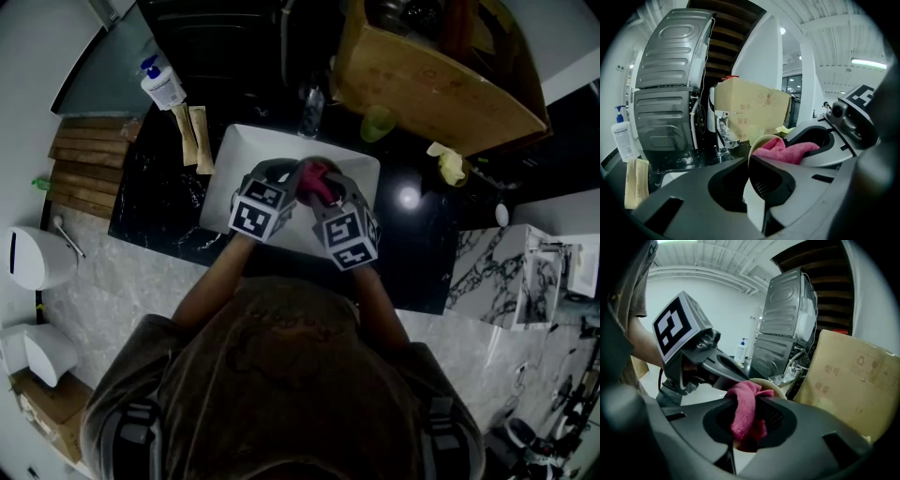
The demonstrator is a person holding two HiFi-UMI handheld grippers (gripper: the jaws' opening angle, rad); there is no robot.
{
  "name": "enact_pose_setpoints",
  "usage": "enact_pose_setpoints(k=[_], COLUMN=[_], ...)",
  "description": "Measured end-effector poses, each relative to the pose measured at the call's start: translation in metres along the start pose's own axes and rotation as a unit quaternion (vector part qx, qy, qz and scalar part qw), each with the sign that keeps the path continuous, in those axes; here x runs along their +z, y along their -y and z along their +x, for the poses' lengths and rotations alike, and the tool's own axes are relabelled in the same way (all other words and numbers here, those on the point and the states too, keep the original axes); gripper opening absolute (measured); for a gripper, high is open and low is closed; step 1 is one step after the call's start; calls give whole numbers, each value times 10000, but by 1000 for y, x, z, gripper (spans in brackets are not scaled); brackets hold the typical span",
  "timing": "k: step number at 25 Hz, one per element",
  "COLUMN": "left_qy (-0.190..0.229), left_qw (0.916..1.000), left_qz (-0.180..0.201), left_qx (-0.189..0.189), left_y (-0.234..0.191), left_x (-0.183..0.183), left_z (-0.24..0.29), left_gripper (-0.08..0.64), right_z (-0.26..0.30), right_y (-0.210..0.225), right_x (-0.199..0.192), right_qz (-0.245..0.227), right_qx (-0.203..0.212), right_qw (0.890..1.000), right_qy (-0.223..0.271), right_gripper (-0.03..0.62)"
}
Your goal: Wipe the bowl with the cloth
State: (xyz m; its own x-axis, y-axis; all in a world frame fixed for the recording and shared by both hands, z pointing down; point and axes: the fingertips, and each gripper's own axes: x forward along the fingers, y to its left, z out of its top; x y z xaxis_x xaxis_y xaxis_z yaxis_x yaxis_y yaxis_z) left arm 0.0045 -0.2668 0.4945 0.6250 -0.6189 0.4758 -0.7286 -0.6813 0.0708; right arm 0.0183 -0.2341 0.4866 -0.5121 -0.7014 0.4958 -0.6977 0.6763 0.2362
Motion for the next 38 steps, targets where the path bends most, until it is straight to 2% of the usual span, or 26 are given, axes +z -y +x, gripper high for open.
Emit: enact_pose_setpoints(k=[6,12,24,38], left_qy=[25,135,169,210], left_qw=[9999,9995,9995,9991], left_qz=[139,268,185,-84], left_qx=[-39,95,209,353], left_y=[10,6,1,-6], left_x=[0,5,2,-5], left_z=[0,-2,-7,-14], left_gripper=[23,25,29,34], right_z=[-8,-11,-11,0], right_y=[28,36,28,-18], right_x=[7,4,-21,-39], right_qz=[262,116,286,414], right_qx=[-563,-882,-696,-108], right_qw=[9978,9960,9964,9965], right_qy=[227,42,-399,-717], right_gripper=[67,63,63,61])
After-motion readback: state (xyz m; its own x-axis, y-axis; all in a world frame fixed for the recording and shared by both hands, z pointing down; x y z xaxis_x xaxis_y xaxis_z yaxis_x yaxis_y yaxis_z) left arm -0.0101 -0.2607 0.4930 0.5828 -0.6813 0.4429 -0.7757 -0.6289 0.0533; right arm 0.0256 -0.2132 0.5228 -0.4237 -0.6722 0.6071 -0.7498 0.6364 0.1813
